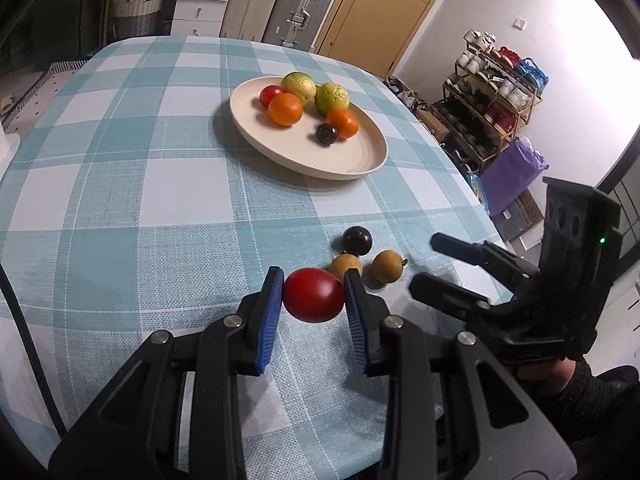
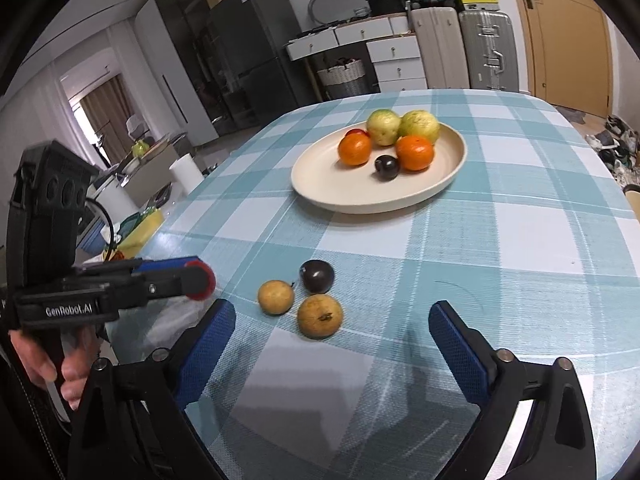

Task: Organize fruits
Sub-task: 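Grasp the brown round fruit with the right tool while the left tool holds the tomato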

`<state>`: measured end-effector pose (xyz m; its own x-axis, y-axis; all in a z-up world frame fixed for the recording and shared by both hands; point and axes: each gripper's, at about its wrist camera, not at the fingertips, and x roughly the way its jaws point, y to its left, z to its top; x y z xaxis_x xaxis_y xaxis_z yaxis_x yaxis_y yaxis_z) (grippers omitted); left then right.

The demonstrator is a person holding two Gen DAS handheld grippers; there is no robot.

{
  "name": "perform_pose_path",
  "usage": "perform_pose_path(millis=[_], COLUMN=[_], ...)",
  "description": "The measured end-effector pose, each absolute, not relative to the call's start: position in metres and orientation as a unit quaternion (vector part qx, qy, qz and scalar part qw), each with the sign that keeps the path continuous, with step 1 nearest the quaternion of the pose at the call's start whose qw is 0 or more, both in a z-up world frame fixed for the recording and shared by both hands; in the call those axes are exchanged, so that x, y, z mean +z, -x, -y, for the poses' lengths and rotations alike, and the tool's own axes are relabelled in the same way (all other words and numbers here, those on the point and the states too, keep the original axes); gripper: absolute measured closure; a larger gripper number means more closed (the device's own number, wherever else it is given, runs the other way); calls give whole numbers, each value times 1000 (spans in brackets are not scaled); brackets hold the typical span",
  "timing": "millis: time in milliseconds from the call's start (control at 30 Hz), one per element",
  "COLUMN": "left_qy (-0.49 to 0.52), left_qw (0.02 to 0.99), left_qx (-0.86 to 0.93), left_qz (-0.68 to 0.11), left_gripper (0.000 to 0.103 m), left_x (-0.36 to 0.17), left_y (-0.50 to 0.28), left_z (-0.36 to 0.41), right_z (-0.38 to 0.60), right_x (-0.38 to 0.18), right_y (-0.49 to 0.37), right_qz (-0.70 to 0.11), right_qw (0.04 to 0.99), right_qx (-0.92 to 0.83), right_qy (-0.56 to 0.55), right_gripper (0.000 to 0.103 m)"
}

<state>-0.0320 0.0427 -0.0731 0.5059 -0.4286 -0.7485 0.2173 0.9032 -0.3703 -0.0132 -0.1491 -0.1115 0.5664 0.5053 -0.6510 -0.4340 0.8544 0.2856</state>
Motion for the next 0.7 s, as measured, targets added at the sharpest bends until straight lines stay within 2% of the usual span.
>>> perform_pose_path(millis=[67,233,333,400,467,700], left_qy=[116,116,118,120,121,140], left_qw=[860,860,861,860,861,857], left_qx=[-188,-186,-184,-183,-182,-182], left_qz=[-461,-460,-460,-460,-460,-462], left_gripper=[75,75,75,75,75,75], left_x=[-74,-74,-73,-73,-73,-72], left_y=[33,33,33,32,32,27], left_z=[-43,-46,-48,-49,-51,-57], right_z=[144,136,130,127,126,133], right_x=[-115,-119,-122,-124,-127,-123], right_y=[11,7,7,7,5,6], right_qz=[-390,-400,-405,-412,-418,-406], right_qw=[880,876,872,869,866,874], right_qx=[266,270,273,273,276,265], right_qy=[-38,-30,-16,-10,-9,-14], right_gripper=[22,32,52,59,73,73])
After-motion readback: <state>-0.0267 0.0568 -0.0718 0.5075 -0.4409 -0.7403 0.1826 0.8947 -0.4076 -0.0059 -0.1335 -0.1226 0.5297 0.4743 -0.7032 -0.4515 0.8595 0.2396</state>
